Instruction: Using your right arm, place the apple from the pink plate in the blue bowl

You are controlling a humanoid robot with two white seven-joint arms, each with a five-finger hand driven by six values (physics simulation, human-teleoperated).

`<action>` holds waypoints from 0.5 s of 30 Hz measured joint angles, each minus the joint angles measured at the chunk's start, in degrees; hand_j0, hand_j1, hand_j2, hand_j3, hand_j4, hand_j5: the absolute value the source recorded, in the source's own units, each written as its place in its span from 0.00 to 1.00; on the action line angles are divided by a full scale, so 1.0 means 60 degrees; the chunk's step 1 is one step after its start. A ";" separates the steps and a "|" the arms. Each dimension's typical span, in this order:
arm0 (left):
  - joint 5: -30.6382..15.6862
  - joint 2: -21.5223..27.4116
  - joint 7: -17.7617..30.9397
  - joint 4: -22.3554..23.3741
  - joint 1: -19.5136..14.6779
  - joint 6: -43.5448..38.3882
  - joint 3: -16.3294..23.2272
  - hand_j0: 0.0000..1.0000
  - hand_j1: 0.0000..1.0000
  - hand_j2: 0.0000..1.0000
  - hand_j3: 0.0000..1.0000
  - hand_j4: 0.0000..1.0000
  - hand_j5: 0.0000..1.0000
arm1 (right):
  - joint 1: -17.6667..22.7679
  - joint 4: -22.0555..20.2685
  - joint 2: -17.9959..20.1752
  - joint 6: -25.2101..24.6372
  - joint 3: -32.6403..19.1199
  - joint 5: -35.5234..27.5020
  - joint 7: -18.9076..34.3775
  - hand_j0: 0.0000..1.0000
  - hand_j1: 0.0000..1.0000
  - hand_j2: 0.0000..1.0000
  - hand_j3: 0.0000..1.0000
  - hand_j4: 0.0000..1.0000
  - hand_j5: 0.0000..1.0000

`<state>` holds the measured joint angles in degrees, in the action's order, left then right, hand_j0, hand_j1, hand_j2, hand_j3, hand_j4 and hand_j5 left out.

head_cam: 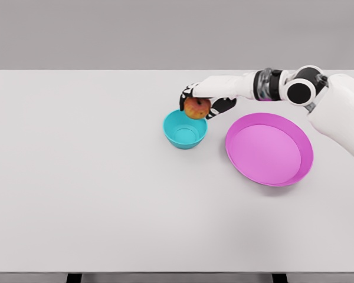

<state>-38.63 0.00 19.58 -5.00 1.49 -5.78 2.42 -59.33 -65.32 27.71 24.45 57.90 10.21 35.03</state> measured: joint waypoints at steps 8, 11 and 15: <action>0.0000 0.0000 0.0000 0.0000 0.0000 0.0000 -0.0001 1.00 1.00 1.00 1.00 1.00 1.00 | 0.0058 -0.0052 -0.0187 -0.0129 -0.0013 0.0351 -0.0001 0.90 0.90 0.90 0.90 0.90 0.90; 0.0002 0.0000 0.0000 0.0000 0.0000 0.0000 0.0001 1.00 1.00 1.00 1.00 1.00 1.00 | 0.0059 -0.0192 -0.0151 -0.0255 -0.0031 0.0459 -0.0001 0.95 0.95 0.95 0.95 0.95 0.95; 0.0001 0.0000 0.0000 0.0000 0.0000 0.0000 0.0000 1.00 1.00 1.00 1.00 1.00 1.00 | 0.0073 -0.0438 -0.0076 -0.0372 -0.0060 0.0503 -0.0001 0.98 0.98 0.98 0.98 0.98 0.98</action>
<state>-38.63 0.00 19.58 -5.01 1.49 -5.78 2.42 -58.89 -67.95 27.25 22.22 57.54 13.23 35.02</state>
